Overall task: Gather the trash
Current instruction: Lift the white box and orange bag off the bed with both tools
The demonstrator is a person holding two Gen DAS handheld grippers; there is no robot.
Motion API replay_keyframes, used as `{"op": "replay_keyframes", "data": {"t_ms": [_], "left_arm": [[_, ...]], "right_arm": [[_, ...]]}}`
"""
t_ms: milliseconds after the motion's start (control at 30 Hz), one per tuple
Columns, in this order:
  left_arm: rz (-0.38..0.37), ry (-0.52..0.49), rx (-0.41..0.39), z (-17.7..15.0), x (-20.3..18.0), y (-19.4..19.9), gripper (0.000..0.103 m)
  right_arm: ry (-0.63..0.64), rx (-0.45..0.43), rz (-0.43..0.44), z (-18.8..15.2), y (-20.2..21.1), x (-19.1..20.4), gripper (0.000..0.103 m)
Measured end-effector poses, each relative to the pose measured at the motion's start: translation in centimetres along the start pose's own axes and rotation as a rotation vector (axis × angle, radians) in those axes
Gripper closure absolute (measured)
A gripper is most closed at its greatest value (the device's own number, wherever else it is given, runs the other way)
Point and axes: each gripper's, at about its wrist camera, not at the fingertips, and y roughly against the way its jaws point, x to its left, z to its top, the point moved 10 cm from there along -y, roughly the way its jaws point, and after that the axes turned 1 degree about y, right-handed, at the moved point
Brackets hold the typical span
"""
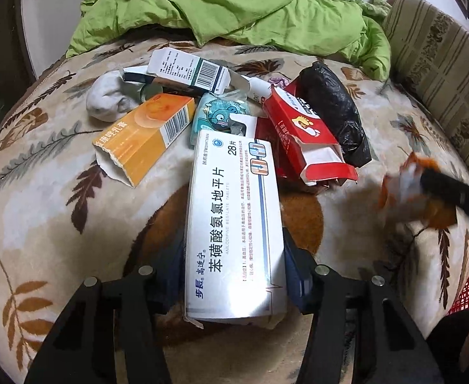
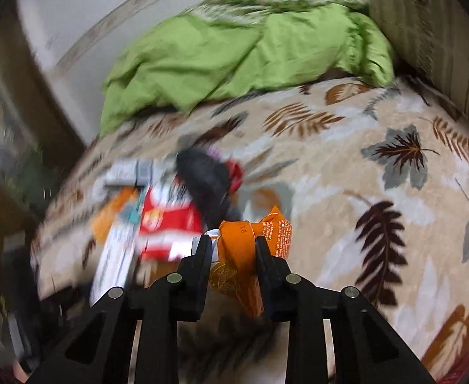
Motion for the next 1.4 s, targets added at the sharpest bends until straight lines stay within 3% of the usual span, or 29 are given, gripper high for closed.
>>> {"op": "replay_keyframes", "data": {"t_ms": [100, 267, 367, 467, 567, 733, 833, 900, 1100, 1200, 1400], "left_arm": [[-0.010, 0.015, -0.002, 0.0, 0.1, -0.1, 0.050], [-0.014, 0.018, -0.005, 0.0, 0.2, -0.1, 0.050], [-0.010, 0.013, -0.009, 0.0, 0.1, -0.1, 0.050], [-0.006, 0.005, -0.009, 0.0, 0.0, -0.2, 0.049], [0.001, -0.011, -0.008, -0.1, -0.2, -0.3, 0.048], [0.011, -0.030, -0.006, 0.0, -0.3, -0.3, 0.046], [0.011, -0.030, -0.006, 0.0, -0.4, -0.4, 0.046], [0.012, -0.032, -0.005, 0.0, -0.4, -0.4, 0.045], [0.009, -0.040, -0.003, 0.0, -0.6, -0.3, 0.042], [0.015, -0.032, -0.008, 0.1, -0.4, -0.1, 0.050], [-0.011, -0.001, -0.030, 0.3, -0.2, 0.5, 0.052]], "right_arm": [[0.061, 0.025, -0.036, -0.8, -0.4, 0.4, 0.074], [0.037, 0.067, -0.048, -1.4, -1.3, -0.6, 0.073], [0.053, 0.068, -0.063, -1.5, -1.1, -0.3, 0.063], [0.054, 0.069, -0.072, -1.6, -1.1, -0.5, 0.060], [0.022, 0.078, -0.095, -1.5, -1.1, -1.2, 0.046], [-0.015, 0.126, -0.086, -2.0, -2.1, -1.9, 0.031], [-0.039, 0.136, -0.050, -2.2, -2.5, -1.8, 0.032], [-0.041, 0.135, -0.014, -2.2, -2.6, -1.3, 0.046], [0.002, 0.073, -0.016, -1.6, -1.5, -0.4, 0.061], [0.020, 0.030, -0.024, -1.1, -0.8, -0.1, 0.061], [0.064, -0.030, -0.028, -0.3, 0.1, 0.7, 0.061]]}}
